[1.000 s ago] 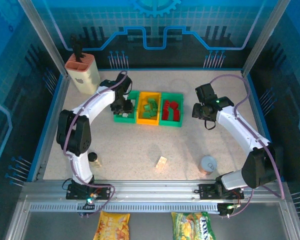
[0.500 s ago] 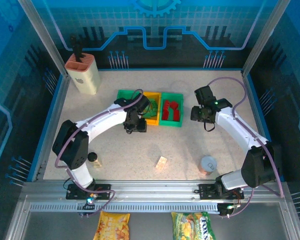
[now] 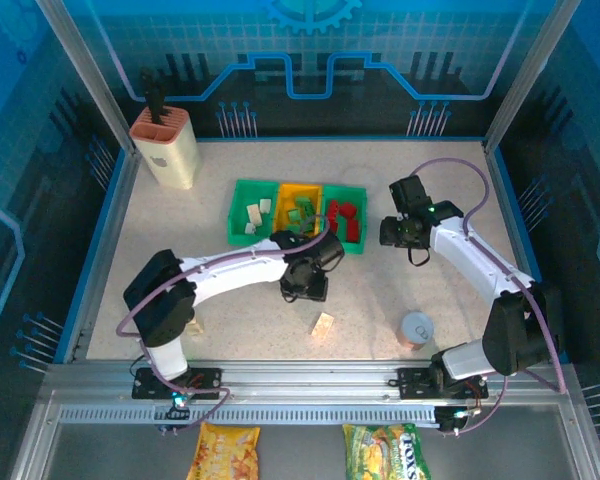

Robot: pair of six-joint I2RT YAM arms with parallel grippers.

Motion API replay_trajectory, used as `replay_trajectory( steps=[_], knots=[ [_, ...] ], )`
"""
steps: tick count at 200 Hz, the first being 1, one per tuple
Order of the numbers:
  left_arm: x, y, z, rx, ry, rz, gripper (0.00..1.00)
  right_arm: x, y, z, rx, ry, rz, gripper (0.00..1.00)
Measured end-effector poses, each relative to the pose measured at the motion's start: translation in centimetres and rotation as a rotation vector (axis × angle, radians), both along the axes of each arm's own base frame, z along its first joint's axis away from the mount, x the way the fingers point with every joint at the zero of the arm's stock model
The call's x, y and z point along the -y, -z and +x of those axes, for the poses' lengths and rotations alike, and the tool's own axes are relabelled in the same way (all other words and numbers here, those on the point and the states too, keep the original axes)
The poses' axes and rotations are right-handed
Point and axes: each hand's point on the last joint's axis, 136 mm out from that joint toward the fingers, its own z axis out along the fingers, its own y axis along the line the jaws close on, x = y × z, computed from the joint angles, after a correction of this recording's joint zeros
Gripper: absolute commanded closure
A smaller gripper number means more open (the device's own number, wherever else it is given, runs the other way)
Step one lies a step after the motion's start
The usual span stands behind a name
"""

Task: Sort the legos into containers by color
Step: Pick up the lego from the middle-left of the table.

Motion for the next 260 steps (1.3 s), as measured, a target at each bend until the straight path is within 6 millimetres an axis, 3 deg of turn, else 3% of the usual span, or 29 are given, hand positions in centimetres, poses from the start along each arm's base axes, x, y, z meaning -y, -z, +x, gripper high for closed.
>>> replay_trajectory(
  steps=[52,122,182,260],
  knots=[
    [2.0,2.7,-3.3,-0.048,0.058,0.059,0.37,0.2,0.3,-0.5,-0.01,-0.012,0.004,0.45],
    [2.9,4.0,-4.9,-0.073,0.091,0.084,0.35,0.4,0.3,-0.8,-0.009,-0.018,0.003,0.45],
    [3.0,5.0,-5.4,-0.101,0.089,0.095,0.41,0.5,0.4,-1.0,-0.011,-0.018,0.002,0.45],
    [3.5,5.6,-5.5,-0.115,0.088,0.083,0.59,0.6,0.1,-1.3,0.001,-0.017,0.005,0.45]
  ],
)
